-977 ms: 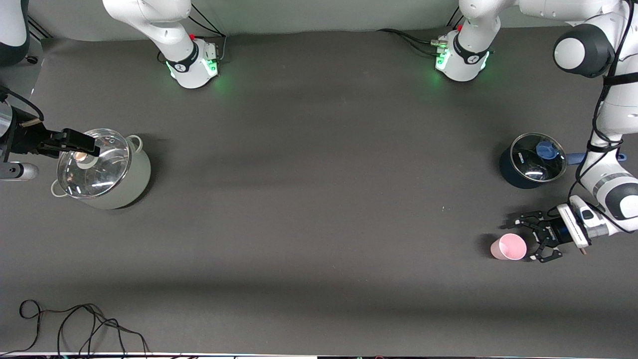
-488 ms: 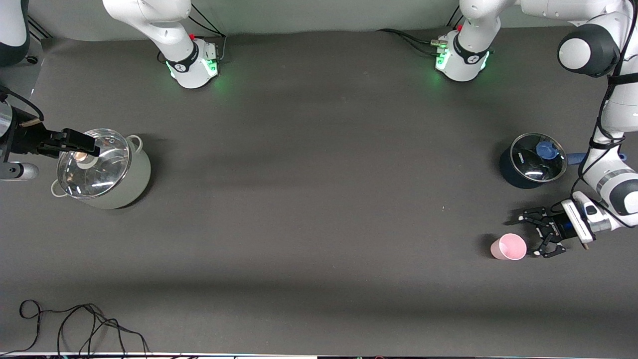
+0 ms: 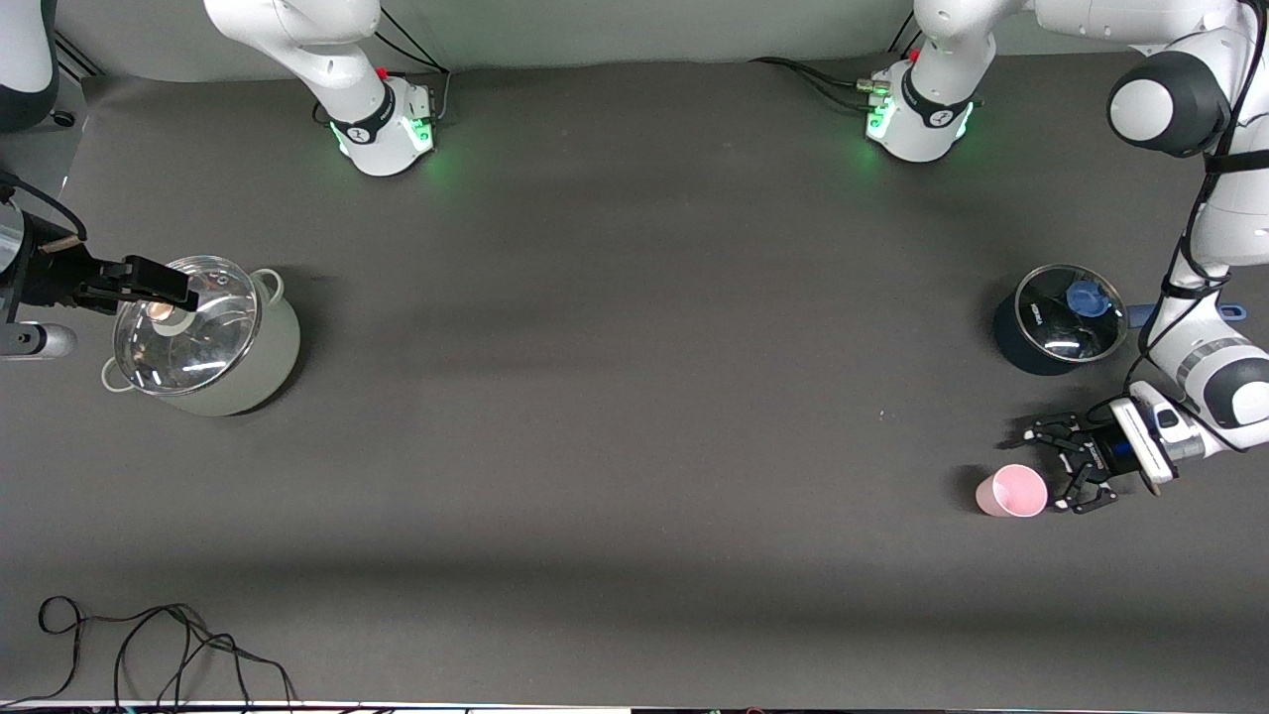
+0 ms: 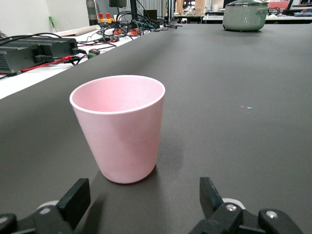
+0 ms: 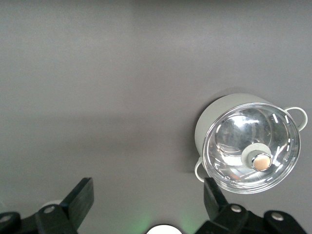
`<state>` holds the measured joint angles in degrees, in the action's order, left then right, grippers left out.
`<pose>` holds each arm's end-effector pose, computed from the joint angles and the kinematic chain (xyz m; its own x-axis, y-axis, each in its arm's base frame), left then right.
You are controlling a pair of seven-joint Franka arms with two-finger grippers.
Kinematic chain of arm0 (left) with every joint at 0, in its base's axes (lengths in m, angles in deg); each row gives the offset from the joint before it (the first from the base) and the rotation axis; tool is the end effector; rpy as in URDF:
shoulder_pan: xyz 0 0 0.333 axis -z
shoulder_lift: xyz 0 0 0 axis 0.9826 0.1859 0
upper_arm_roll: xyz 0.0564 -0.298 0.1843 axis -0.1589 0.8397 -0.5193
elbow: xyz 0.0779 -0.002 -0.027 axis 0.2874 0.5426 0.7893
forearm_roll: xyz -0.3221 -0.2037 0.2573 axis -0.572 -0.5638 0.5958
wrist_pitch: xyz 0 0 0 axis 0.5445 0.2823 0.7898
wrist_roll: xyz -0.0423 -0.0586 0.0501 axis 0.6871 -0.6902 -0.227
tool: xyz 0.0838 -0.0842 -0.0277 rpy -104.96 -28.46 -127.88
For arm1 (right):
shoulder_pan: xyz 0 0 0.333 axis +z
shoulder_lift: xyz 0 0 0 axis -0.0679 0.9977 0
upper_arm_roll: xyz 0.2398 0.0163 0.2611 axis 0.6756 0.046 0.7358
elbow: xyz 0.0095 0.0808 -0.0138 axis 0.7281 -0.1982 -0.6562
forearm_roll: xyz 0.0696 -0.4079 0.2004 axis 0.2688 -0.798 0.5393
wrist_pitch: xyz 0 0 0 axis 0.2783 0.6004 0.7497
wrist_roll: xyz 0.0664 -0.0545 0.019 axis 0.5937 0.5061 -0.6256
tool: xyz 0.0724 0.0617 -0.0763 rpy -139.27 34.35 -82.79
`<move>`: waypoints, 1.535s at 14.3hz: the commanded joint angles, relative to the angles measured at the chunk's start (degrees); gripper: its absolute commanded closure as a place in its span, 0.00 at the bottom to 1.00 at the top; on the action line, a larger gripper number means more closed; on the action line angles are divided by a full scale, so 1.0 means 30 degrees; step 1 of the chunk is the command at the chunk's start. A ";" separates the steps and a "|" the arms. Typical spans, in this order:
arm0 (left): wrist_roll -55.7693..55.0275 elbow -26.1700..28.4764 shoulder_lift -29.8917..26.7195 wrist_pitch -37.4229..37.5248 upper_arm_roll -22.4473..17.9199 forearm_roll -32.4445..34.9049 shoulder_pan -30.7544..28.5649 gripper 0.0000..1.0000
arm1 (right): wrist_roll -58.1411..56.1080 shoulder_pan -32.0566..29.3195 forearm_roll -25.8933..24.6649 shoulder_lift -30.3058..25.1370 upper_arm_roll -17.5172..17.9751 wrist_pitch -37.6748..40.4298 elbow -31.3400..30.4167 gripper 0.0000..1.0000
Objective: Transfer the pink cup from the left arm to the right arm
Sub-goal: 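Close the left gripper on the pink cup and lift it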
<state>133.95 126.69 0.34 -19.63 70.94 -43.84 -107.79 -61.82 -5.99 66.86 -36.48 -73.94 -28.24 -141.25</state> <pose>0.7114 0.2381 0.0478 0.0715 -0.3702 0.9262 -0.9673 -0.2523 -0.0261 0.6439 -0.0027 0.6256 0.9913 -0.0132 -0.1311 -0.0158 -0.9997 -0.0188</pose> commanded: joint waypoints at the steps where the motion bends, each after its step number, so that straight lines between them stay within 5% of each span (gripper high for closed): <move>1: 0.0433 0.0012 0.0119 -0.0075 0.0070 -0.0682 0.0445 0.00 | -0.0330 -0.0093 0.0003 0.0150 0.0003 0.0283 0.0361 0.00; 18: 0.0433 0.0158 0.0295 -0.1716 0.0686 -0.1798 0.0769 0.01 | -0.0330 -0.0122 0.0003 0.0150 0.0003 0.0283 0.0361 0.00; 20: 0.0433 0.0130 0.0295 -0.1716 0.0774 -0.1827 0.0740 0.12 | -0.0359 -0.0122 0.0003 0.0150 0.0003 0.0283 0.0361 0.00; 22: 0.0433 0.0159 0.0295 -0.1716 0.0774 -0.2089 0.0740 0.39 | -0.0359 -0.0122 0.0003 0.0150 0.0003 0.0283 0.0361 0.00</move>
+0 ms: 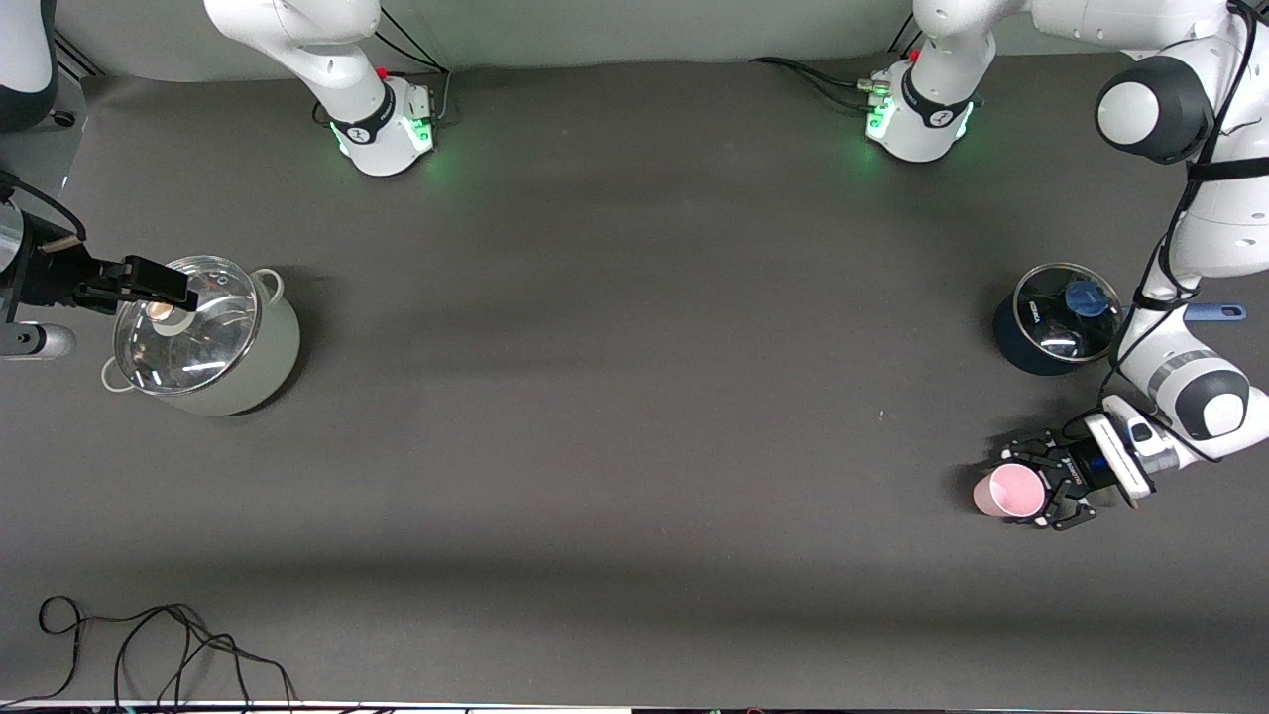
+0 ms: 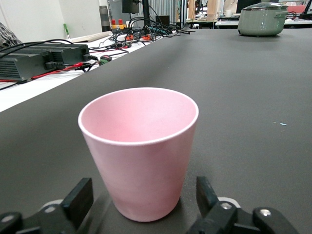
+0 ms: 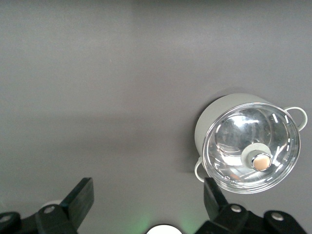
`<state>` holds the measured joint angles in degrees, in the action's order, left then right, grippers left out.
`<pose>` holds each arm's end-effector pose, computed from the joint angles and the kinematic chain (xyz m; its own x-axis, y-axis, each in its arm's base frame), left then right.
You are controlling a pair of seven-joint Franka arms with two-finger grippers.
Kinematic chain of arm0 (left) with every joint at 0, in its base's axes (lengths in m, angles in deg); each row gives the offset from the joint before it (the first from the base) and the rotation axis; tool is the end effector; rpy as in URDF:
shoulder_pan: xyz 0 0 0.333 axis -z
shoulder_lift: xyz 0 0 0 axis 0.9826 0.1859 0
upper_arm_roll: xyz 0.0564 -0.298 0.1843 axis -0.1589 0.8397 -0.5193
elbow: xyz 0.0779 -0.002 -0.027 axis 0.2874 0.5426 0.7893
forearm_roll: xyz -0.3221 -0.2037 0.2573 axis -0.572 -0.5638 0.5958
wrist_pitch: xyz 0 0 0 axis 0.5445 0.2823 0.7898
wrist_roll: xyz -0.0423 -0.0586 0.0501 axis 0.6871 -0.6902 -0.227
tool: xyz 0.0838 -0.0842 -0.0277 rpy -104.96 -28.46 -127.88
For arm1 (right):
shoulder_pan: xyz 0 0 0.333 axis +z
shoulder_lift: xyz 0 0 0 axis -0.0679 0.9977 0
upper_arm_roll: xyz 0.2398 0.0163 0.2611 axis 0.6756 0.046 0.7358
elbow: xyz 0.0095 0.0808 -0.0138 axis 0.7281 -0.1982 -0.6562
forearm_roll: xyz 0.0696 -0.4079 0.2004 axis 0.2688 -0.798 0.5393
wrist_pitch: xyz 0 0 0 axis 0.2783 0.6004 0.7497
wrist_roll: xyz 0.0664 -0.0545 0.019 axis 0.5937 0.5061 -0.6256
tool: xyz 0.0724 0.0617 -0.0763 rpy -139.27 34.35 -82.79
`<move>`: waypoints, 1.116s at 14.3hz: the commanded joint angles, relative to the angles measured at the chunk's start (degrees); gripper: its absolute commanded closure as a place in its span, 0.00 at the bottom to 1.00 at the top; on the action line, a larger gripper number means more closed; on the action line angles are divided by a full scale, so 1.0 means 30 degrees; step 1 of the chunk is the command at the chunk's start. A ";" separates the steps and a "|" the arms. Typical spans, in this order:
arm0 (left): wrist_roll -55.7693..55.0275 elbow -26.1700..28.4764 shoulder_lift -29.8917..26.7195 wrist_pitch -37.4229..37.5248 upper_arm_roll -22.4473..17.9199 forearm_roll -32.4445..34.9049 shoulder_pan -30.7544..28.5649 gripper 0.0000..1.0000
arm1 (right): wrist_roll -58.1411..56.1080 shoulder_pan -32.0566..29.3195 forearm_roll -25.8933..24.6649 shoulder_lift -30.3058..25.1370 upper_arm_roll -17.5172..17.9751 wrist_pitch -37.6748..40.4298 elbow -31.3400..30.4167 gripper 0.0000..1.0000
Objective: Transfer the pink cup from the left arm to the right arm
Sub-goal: 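Close the left gripper on the pink cup and lift it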
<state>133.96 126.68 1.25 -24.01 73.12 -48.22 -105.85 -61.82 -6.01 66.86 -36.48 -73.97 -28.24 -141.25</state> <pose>0.7326 0.1993 0.0412 0.0719 -0.3455 0.9357 -0.9521 -0.3033 -0.0389 0.6439 -0.0033 0.6256 0.9913 -0.0141 -0.1311 -0.0167 -0.9997 -0.0188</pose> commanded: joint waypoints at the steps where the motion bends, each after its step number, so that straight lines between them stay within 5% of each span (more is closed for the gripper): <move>1: 0.0429 0.0188 -0.0009 -0.0255 0.0048 -0.0660 0.0095 0.49 | -0.0388 -0.0115 0.0003 0.0149 0.0013 0.0282 0.0361 0.00; 6: -0.0269 0.0160 -0.0096 -0.0371 0.0048 -0.0749 0.0153 0.66 | -0.0388 -0.0115 0.0003 0.0149 0.0013 0.0282 0.0332 0.00; 16: -0.5099 -0.1245 -0.1266 -0.0198 0.0018 0.0711 0.0271 0.73 | -0.0388 -0.0115 0.0003 0.0149 0.0013 0.0282 0.0332 0.00</move>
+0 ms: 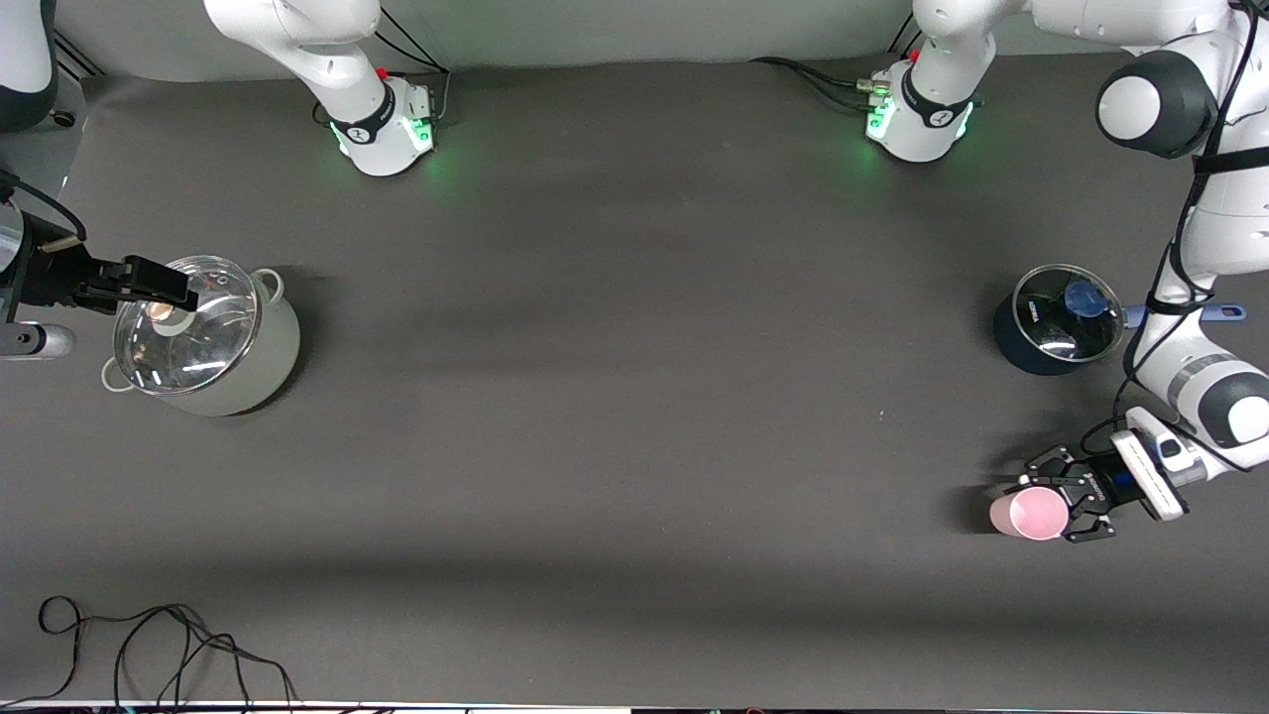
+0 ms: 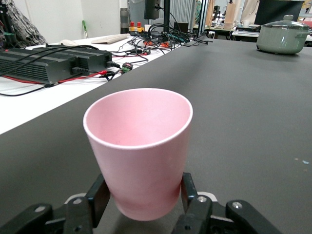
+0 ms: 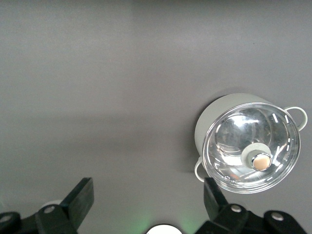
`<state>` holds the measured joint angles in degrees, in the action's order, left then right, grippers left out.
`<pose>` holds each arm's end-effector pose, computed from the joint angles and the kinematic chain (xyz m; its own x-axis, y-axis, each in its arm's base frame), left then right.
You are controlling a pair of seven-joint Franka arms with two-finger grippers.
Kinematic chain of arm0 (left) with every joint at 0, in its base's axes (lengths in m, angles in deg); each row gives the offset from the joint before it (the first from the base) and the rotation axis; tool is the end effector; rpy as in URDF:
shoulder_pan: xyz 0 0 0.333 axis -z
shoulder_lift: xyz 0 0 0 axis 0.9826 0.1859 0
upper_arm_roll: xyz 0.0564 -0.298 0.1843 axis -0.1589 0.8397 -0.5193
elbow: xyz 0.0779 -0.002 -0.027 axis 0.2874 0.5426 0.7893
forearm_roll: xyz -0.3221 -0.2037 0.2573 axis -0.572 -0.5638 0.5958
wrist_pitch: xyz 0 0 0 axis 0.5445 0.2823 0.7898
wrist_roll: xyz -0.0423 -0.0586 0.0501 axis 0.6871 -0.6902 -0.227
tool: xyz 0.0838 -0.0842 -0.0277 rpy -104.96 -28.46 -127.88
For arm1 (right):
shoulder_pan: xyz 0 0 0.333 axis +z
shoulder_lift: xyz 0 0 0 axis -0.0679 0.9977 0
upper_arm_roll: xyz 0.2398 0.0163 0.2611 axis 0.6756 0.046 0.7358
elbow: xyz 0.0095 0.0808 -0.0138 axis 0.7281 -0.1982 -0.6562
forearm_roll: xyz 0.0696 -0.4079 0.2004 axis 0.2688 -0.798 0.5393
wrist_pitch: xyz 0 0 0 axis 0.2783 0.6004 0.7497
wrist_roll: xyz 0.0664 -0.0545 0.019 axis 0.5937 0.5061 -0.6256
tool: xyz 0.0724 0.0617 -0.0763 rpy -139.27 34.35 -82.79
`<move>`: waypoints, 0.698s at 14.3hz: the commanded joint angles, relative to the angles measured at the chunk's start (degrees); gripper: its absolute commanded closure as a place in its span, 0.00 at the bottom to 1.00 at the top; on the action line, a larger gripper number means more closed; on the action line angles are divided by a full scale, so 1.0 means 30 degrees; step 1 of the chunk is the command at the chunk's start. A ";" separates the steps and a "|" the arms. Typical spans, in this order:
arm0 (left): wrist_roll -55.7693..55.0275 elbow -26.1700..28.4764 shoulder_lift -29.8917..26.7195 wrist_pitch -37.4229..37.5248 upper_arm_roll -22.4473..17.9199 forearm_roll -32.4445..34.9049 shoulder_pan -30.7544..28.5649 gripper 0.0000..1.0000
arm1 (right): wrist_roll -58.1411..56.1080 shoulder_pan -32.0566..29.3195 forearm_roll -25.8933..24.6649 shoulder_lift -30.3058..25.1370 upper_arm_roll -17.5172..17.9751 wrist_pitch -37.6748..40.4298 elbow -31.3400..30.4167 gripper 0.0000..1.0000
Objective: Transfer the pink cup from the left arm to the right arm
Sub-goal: 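Close the left gripper on the pink cup and lift it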
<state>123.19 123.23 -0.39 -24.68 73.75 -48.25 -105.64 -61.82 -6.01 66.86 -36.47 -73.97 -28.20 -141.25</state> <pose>0.7636 0.2065 0.0891 0.1707 -0.3159 0.9333 -0.9281 -0.3697 0.0446 0.6439 -0.0033 0.6254 0.9912 -0.0141 -0.1319 -0.0167 -0.9997 -0.0188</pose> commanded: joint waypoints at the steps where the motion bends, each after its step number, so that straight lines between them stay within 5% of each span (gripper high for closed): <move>1: -0.2474 -0.0269 -0.1010 0.0140 -0.0190 0.1219 0.0173 0.74 | -0.0388 -0.0114 0.0003 0.0146 0.0013 0.0269 0.0332 0.00; 6: -0.7134 -0.0300 -0.2767 0.0288 -0.0161 0.3300 0.0435 0.77 | -0.0388 -0.0114 0.0003 0.0146 0.0013 0.0269 0.0332 0.00; 10: -0.7493 0.0749 -0.4375 0.0875 0.0014 0.2925 0.1136 0.77 | -0.0389 -0.0114 0.0003 0.0146 0.0013 0.0269 0.0332 0.00</move>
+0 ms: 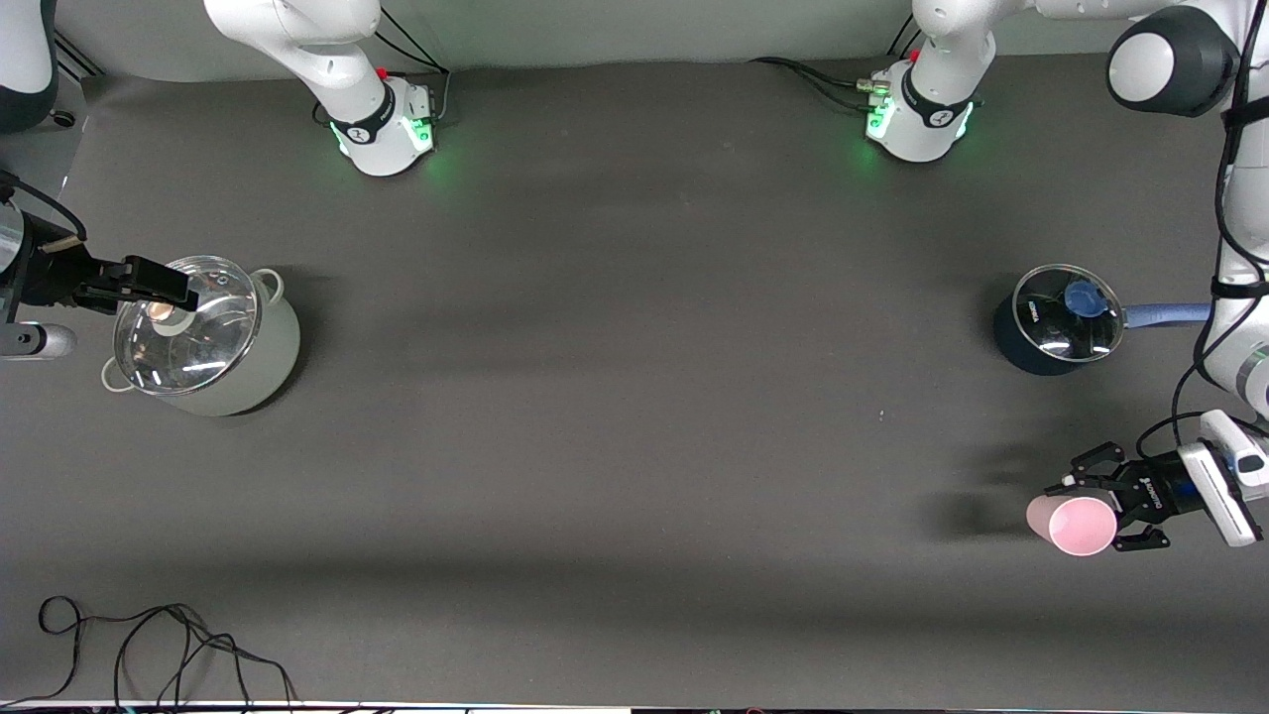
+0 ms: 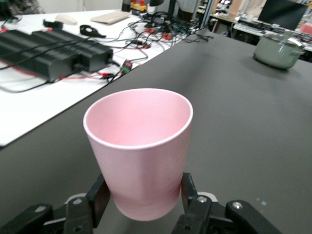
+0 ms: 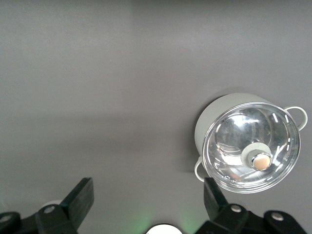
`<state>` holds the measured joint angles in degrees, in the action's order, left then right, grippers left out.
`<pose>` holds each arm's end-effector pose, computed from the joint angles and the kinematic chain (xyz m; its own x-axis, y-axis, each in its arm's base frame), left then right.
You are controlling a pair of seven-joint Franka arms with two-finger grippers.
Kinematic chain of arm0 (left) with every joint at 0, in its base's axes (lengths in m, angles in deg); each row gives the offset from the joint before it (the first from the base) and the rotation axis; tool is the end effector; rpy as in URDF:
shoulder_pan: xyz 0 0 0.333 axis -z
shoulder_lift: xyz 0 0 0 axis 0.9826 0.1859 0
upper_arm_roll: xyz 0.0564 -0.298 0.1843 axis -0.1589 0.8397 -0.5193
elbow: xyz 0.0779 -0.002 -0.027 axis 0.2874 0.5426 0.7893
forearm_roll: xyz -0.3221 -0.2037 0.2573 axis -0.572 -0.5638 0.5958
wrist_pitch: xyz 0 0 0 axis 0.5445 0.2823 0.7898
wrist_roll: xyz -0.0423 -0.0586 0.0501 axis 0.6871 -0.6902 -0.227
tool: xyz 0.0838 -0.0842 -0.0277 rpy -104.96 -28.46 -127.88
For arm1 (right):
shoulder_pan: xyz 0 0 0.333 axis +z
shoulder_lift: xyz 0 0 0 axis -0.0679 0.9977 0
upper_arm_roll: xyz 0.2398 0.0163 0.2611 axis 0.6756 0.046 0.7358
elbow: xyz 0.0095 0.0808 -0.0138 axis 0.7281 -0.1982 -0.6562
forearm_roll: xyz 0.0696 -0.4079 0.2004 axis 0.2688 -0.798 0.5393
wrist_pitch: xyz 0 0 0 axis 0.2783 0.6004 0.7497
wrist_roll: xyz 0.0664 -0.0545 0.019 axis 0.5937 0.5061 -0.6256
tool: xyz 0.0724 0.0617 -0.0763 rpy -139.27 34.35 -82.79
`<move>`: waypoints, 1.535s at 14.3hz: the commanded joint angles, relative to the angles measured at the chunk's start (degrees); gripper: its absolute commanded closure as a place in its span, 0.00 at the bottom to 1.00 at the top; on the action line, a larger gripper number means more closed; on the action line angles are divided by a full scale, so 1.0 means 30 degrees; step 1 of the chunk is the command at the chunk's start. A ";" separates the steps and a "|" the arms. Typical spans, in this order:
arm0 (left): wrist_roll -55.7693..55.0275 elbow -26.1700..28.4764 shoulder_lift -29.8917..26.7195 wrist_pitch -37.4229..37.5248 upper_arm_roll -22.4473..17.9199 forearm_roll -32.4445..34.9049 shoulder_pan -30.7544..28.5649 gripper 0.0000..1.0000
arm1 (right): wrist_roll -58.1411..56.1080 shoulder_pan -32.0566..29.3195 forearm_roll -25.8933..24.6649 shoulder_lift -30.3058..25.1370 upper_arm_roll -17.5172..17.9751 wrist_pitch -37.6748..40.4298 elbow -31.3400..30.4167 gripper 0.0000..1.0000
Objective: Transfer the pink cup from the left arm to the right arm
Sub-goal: 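Carry the pink cup with the left gripper toward the table middle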
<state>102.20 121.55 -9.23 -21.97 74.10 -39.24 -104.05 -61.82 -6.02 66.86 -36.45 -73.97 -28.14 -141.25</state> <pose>0.7913 0.1935 0.2159 0.3390 -0.3664 0.8665 -0.9096 -0.3627 0.2025 0.6438 -0.0034 0.6251 0.9910 -0.0142 -0.1333 -0.0169 -0.9997 -0.0188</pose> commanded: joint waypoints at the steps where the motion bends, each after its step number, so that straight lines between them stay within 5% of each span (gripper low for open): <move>1: -0.0523 0.2069 -0.2131 -0.0173 0.0129 -0.0425 0.0898 0.81 | -0.0388 -0.0112 0.0003 0.0139 0.0014 0.0248 0.0332 0.00; 3: -0.0466 0.4204 -0.3770 -0.1252 0.1121 -0.1828 0.0989 0.86 | -0.0417 -0.0141 0.0003 0.0139 0.0014 0.0248 0.0361 0.00; 8: -0.0203 1.0297 -0.8750 -0.7776 0.6008 -0.5603 0.0931 0.89 | -0.0447 -0.0141 0.0003 0.0139 0.0014 0.0248 0.0361 0.00; 14: 0.0384 1.4932 -1.4171 -1.3003 1.1871 -1.1756 0.0931 0.89 | -0.0302 -0.0171 0.0061 0.0139 0.0014 0.0248 0.0361 0.00; 18: 0.0238 1.4939 -1.5089 -1.7182 1.5329 -1.4077 0.2388 0.87 | 0.1011 -0.0024 0.0354 0.0139 0.0013 0.0219 0.0420 0.00; 22: 0.0238 1.4239 -1.5234 -2.0644 1.5688 -1.4257 0.5143 0.84 | 0.5371 0.0093 0.1756 0.0110 0.0101 0.0219 0.0449 0.00</move>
<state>102.63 164.99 -53.22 -80.21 121.90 -80.72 -91.57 -52.22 -5.95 69.62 -36.45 -73.88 -28.12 -141.21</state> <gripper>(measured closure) 0.352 0.000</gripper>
